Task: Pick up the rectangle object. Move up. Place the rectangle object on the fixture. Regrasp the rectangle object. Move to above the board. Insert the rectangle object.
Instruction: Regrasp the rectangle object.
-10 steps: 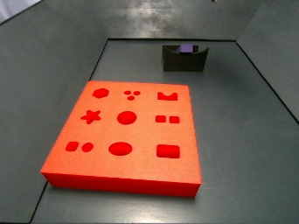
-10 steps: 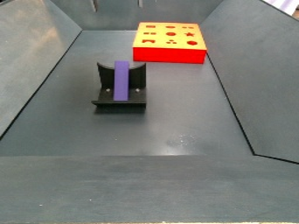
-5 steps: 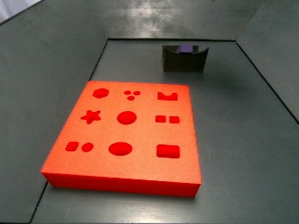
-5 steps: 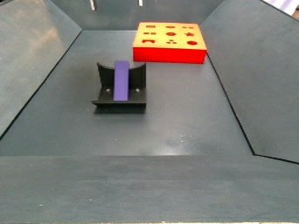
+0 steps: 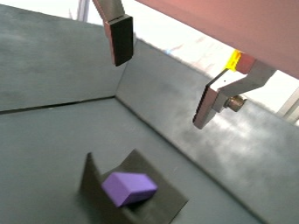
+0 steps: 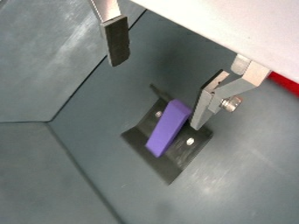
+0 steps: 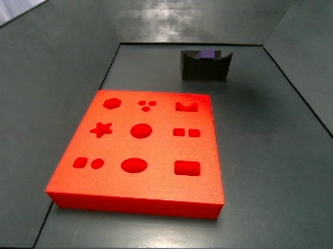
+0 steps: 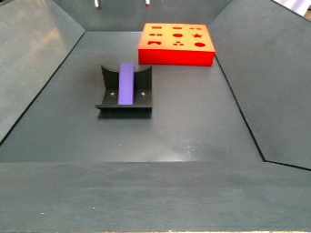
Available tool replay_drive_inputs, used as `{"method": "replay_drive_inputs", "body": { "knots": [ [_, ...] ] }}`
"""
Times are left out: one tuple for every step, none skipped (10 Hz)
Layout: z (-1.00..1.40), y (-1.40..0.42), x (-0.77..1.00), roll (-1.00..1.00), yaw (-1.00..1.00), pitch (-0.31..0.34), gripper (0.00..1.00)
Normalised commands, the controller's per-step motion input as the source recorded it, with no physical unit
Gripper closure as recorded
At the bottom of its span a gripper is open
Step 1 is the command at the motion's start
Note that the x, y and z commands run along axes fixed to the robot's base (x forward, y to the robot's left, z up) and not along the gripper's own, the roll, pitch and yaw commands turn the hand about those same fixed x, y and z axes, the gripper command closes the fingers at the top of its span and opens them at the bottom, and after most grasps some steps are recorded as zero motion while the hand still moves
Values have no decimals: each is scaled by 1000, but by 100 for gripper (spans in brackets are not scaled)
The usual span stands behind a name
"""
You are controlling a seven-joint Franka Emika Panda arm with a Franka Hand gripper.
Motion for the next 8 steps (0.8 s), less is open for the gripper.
{"method": "replay_drive_inputs", "body": {
  "knots": [
    [-15,-34,97,1000,74,129,0],
    [-17,-37,102,1000,92,155,0],
    [-16,-41,103,1000,132,185,0],
    [-21,-42,105,969,156,194,0],
    [-17,-44,104,728,182,166,0],
    [-19,-47,105,545,199,141,0],
    [-18,-40,104,314,211,105,0],
    [-9,-28,95,215,209,70,0]
  ]
}}
